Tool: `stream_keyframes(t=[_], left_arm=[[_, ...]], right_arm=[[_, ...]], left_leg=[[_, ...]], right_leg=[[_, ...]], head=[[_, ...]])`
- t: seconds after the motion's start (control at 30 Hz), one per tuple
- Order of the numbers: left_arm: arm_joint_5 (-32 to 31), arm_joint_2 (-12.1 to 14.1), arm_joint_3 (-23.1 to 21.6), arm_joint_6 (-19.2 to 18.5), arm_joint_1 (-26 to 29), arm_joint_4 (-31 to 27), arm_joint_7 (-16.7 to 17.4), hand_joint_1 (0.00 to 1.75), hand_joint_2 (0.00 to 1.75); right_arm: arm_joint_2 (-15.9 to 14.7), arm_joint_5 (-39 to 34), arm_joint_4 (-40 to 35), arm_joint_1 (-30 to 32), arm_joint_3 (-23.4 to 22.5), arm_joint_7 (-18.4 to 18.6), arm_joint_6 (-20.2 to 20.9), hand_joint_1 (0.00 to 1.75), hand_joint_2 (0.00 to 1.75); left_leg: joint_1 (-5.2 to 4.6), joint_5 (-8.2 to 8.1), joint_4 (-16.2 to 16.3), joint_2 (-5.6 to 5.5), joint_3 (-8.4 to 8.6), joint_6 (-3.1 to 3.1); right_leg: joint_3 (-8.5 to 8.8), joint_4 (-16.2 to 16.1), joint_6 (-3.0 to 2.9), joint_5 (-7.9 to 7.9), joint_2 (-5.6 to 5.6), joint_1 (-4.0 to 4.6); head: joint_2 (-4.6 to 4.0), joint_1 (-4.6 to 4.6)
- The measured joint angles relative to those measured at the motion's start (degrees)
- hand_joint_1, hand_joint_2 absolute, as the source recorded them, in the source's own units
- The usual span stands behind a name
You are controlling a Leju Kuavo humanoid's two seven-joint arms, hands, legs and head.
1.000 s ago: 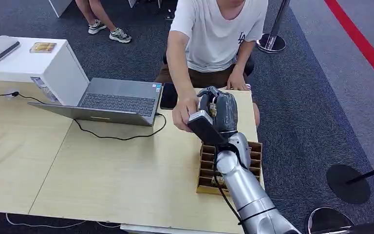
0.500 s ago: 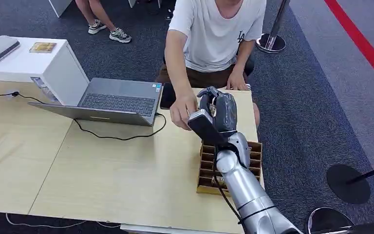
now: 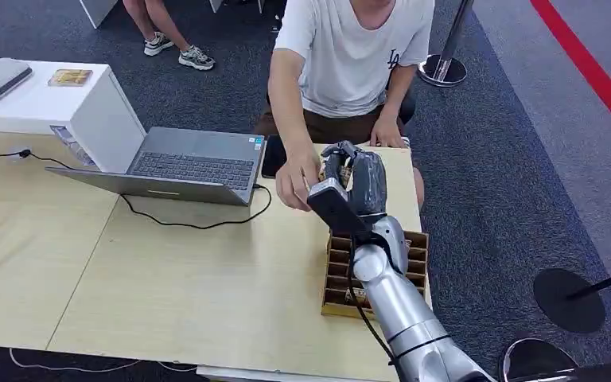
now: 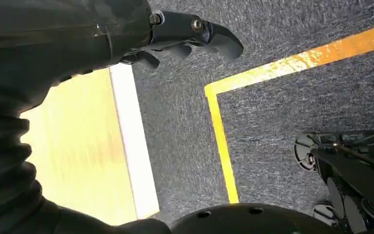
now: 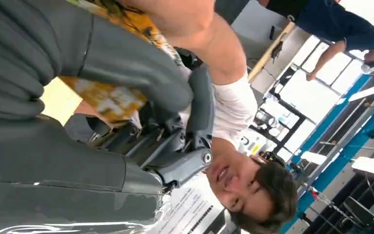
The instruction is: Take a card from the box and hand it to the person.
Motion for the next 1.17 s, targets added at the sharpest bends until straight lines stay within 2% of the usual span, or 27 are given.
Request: stream_keyframes(t=[0.03,0.1,0.27,0.8,0.97,1.17], left_arm=[[0.0,0.0,0.0,-0.2,0.0,0.0,-0.2,0.00,0.00],[0.2,0.0,0.0,-0.5,0.0,0.0,-0.6,0.00,0.00],[0.5,0.0,0.0,-0.1,0.0,0.0,1.0,0.00,0.00],[0.8,0.0,0.0,0.5,0.0,0.0,1.2,0.00,0.00],[1.6,0.0,0.0,0.9,0.1,0.0,1.9,0.00,0.00],[1.8,0.0,0.0,1.2,0.1,0.0,2.0,0.00,0.00]], right_arm=[[0.0,0.0,0.1,0.0,0.0,0.0,0.0,0.00,1.75],[0.0,0.0,0.3,-0.1,0.0,-0.1,0.0,0.00,1.75],[0.0,-0.2,0.9,-0.4,0.0,-0.2,-0.2,0.00,1.75],[-0.6,-1.4,0.3,-0.1,-0.1,-0.1,-2.1,0.00,1.75],[-2.3,-1.0,-6.7,2.8,-1.6,1.2,-3.8,0.00,1.75],[-5.9,0.3,-14.4,6.8,-7.0,2.4,-5.6,0.00,1.75]], left_leg=[[0.00,0.00,0.0,0.00,0.00,0.00],[0.00,0.00,0.0,0.00,0.00,0.00],[0.00,0.00,0.0,0.00,0.00,0.00],[0.00,0.00,0.0,0.00,0.02,0.00],[-0.01,0.00,0.0,0.00,-0.01,0.00],[-0.03,-0.01,0.0,-0.03,-0.01,0.01]], right_leg=[[0.00,0.0,0.00,0.00,0.00,0.00],[0.00,0.0,0.00,0.00,0.00,0.00],[0.00,0.0,0.00,0.00,0.00,0.00],[-0.03,0.0,0.00,0.00,0.01,0.00],[-0.05,0.0,0.00,0.00,0.00,0.00],[-0.05,0.0,0.00,0.00,-0.06,-0.02]], head=[[0.00,0.00],[0.00,0.02],[0.00,0.00],[0.00,0.00],[0.00,0.00],[0.00,0.02]])
